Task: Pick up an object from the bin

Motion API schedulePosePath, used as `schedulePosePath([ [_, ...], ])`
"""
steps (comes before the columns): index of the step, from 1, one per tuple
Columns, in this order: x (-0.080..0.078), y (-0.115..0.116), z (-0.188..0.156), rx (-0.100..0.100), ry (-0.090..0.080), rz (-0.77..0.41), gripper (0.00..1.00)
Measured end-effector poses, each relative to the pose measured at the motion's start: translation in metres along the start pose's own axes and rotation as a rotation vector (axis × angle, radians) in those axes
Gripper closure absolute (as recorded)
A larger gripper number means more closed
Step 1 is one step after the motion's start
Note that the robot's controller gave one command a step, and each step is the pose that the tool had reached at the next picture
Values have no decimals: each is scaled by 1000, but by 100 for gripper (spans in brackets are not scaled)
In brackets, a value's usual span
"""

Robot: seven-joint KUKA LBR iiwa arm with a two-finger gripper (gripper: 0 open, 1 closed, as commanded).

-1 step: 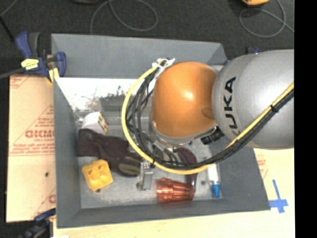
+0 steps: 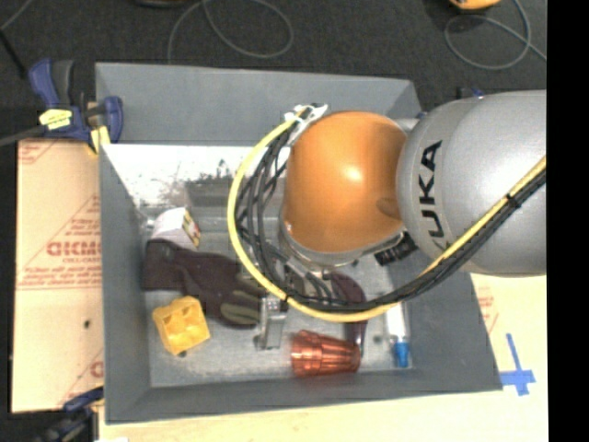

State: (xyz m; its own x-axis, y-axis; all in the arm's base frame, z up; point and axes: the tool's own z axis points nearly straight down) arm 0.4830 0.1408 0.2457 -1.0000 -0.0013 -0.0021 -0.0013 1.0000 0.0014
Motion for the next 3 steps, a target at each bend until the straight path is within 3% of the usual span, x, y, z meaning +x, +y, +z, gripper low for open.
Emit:
schedulePosePath([
  [1, 0, 0, 0, 0, 0, -1, 0],
  [2, -7, 22, -17, 2, 1, -90, 0],
  [3, -3, 29, -11, -2, -6, -59, 0],
])
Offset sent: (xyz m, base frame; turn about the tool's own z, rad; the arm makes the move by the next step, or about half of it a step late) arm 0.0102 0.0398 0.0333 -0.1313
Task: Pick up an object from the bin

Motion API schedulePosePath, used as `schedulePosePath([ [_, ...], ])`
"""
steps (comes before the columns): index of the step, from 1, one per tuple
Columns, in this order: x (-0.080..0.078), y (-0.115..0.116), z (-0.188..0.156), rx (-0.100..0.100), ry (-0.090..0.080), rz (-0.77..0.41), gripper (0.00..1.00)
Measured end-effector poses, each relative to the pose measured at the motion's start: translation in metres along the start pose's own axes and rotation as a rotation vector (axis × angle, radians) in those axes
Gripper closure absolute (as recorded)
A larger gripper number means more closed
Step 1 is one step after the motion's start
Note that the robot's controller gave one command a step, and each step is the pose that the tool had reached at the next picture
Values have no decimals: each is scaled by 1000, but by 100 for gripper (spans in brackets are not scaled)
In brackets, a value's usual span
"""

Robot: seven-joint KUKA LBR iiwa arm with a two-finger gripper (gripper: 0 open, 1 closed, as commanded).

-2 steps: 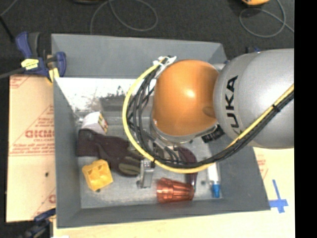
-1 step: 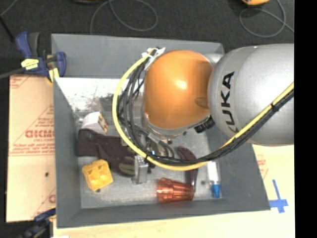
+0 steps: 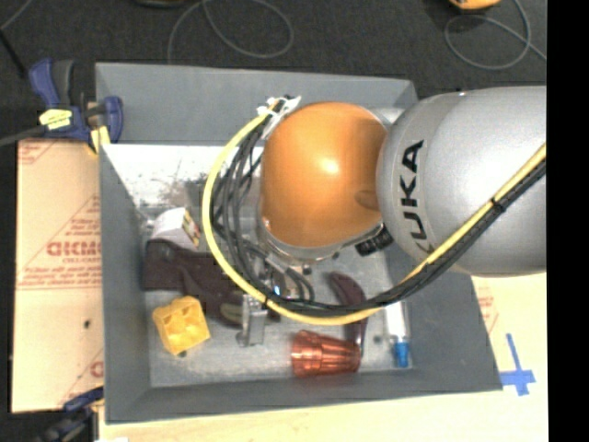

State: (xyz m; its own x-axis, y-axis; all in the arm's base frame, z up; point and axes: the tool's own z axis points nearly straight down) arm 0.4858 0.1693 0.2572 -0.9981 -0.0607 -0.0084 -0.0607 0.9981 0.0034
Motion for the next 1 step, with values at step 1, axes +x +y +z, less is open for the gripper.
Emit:
schedulePosePath([
  [1, -17, -6, 35, 3, 3, 289, 0],
])
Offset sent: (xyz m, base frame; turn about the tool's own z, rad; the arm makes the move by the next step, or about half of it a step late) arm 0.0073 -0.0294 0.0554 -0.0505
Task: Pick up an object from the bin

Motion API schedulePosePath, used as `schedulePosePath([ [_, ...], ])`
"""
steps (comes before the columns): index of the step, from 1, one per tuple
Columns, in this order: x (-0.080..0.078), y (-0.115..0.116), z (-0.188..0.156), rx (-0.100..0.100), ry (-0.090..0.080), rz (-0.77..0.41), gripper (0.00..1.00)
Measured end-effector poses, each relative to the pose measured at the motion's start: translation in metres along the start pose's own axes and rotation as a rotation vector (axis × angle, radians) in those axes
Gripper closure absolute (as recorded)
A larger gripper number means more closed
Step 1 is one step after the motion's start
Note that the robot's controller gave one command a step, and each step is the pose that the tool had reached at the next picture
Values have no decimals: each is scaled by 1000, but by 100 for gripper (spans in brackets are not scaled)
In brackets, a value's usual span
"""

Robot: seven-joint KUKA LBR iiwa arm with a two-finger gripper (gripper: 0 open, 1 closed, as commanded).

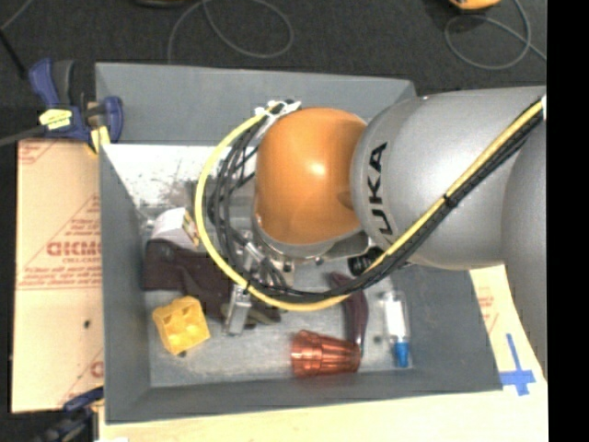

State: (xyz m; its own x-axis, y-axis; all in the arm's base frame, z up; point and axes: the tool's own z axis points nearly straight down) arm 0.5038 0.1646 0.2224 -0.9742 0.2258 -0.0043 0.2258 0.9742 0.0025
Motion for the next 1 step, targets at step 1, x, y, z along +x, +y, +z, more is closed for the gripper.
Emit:
schedulePosePath([
  [1, 3, -13, -28, 5, 9, -144, 0],
])
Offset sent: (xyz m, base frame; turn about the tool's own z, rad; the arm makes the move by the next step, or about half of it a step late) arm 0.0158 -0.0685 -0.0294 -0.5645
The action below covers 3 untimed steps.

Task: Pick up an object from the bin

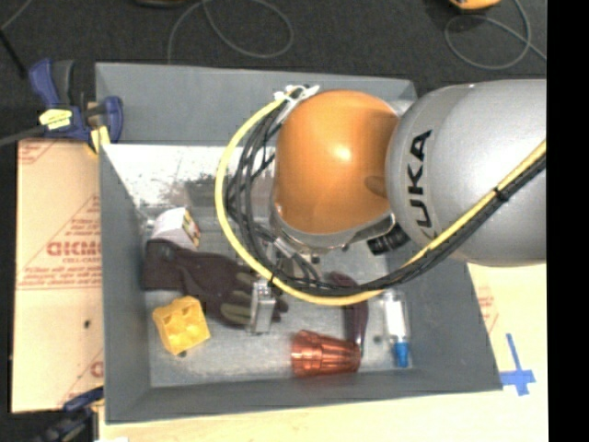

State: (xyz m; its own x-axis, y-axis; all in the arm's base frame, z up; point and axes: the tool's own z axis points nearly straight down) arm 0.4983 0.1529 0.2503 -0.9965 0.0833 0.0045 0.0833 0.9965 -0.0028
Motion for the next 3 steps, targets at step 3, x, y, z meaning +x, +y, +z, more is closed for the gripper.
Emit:
schedulePosePath([
  [3, -29, -30, 86, -1, -3, 97, 0],
])
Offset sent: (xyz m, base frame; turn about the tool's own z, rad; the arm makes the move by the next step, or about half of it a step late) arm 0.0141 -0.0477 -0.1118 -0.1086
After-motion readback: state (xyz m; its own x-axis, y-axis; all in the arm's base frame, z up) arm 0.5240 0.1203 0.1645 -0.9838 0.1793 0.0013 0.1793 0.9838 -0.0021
